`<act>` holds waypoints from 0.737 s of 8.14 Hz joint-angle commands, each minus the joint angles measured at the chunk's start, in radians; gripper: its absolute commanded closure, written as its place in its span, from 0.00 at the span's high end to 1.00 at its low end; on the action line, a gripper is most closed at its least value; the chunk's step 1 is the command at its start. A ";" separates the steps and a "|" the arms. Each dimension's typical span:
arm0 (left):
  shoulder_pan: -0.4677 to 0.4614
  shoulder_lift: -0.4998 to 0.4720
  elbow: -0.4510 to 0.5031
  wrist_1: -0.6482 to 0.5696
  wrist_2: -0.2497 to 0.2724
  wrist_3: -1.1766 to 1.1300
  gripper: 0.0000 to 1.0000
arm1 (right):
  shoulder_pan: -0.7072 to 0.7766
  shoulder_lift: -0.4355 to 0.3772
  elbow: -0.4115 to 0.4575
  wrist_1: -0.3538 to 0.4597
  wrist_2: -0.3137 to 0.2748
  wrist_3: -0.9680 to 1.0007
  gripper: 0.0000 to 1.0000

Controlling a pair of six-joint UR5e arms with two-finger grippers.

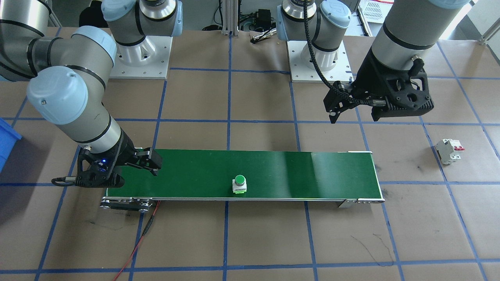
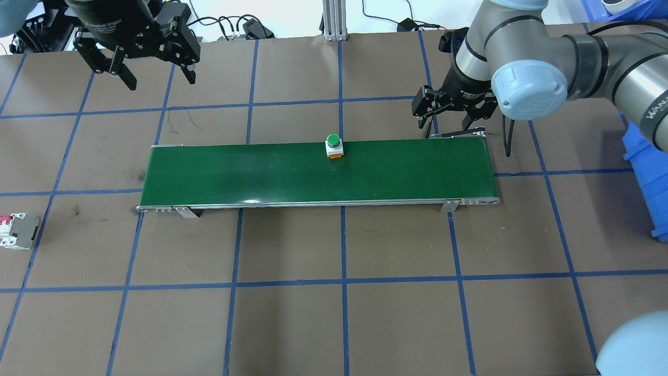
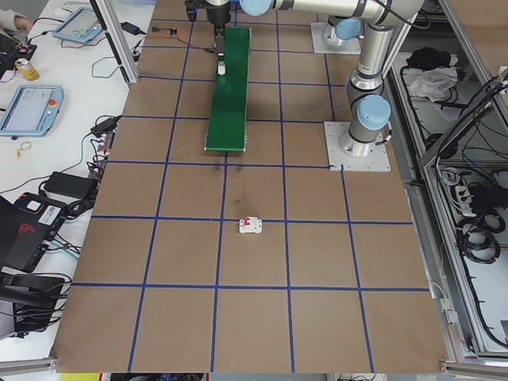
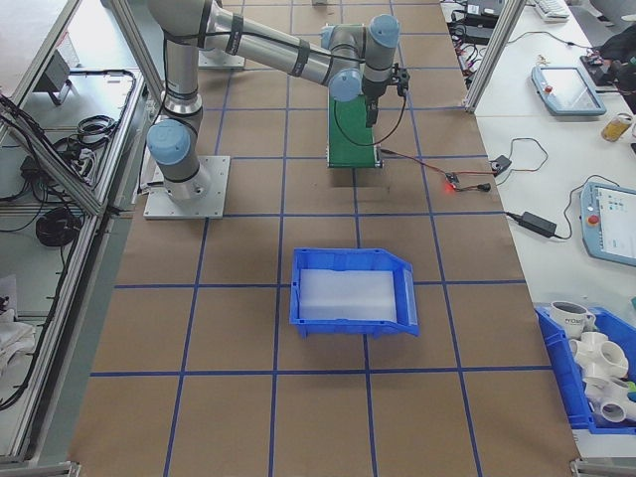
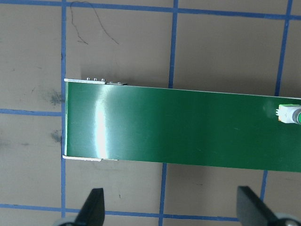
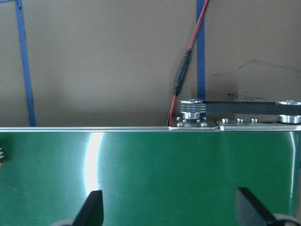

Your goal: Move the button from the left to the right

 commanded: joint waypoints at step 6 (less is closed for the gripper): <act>0.002 0.001 0.014 0.004 0.008 0.003 1.00 | 0.002 0.012 0.010 -0.043 0.208 0.075 1.00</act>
